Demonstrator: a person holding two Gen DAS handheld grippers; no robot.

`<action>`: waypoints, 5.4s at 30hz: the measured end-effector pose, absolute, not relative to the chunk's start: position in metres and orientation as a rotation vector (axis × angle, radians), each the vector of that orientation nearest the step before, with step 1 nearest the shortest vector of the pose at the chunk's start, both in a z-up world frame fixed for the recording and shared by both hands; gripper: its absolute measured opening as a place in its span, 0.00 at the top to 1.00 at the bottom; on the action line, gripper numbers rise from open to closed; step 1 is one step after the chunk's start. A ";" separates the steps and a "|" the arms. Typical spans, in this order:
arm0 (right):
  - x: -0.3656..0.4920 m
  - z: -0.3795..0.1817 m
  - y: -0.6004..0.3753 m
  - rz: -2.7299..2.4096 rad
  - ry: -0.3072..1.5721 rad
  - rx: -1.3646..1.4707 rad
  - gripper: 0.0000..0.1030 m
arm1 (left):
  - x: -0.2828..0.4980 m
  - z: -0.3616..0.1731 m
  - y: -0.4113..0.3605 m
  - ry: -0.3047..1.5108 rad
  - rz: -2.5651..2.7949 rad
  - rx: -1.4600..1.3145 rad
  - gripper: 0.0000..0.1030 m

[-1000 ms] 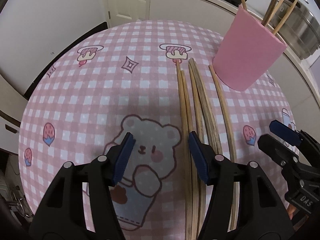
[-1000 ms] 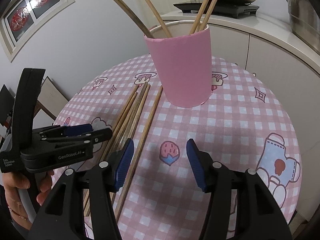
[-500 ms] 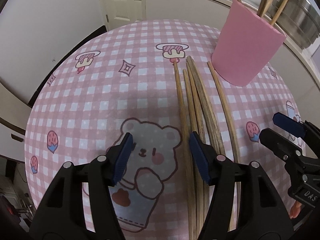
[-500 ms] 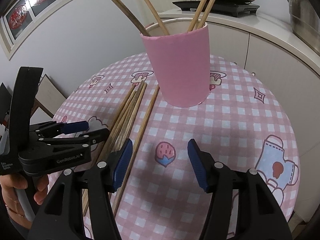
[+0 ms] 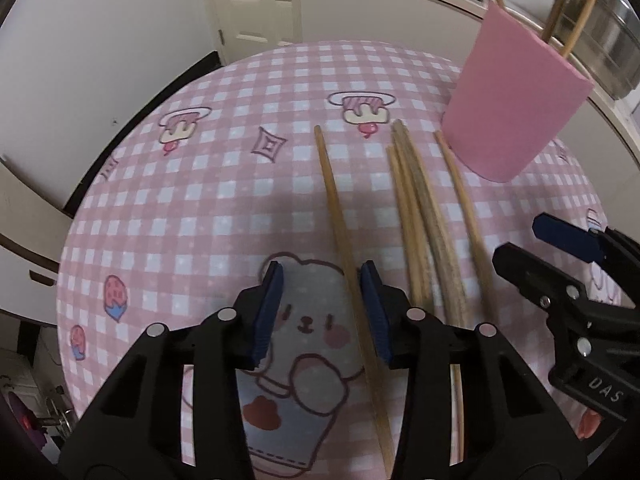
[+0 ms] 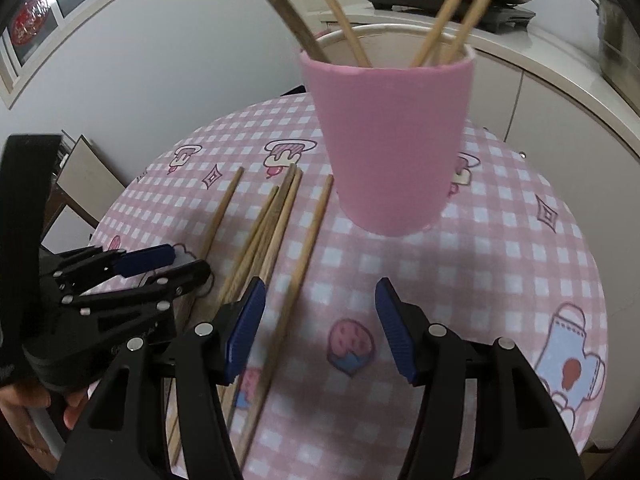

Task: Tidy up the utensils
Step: 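Grasp one wooden chopstick with the left tool while the right tool grasps another, then lift both chopsticks upright and lower them into the pink cup, then open both tools to release the chopsticks into the cup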

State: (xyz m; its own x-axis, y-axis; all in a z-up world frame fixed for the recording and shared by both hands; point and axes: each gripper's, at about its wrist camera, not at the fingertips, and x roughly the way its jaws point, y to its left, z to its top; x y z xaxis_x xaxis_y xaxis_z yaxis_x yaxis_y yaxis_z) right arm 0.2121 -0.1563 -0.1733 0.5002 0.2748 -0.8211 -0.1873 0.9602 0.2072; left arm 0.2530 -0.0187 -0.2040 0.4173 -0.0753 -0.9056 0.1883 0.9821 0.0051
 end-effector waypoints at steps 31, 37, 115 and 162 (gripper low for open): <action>0.198 -0.129 -0.136 0.397 0.924 0.091 0.96 | 0.223 -0.143 0.000 0.987 -0.241 -0.081 0.94; 0.167 -0.086 -0.151 0.424 0.806 0.111 0.96 | 0.174 -0.084 -0.002 0.841 -0.275 -0.112 0.94; 0.213 -0.043 -0.258 0.268 0.312 0.205 0.96 | 0.229 -0.047 -0.121 0.451 -0.248 -0.071 0.94; 0.121 -0.020 -0.268 0.270 0.328 0.270 0.64 | 0.136 -0.004 -0.073 0.406 -0.239 -0.080 0.40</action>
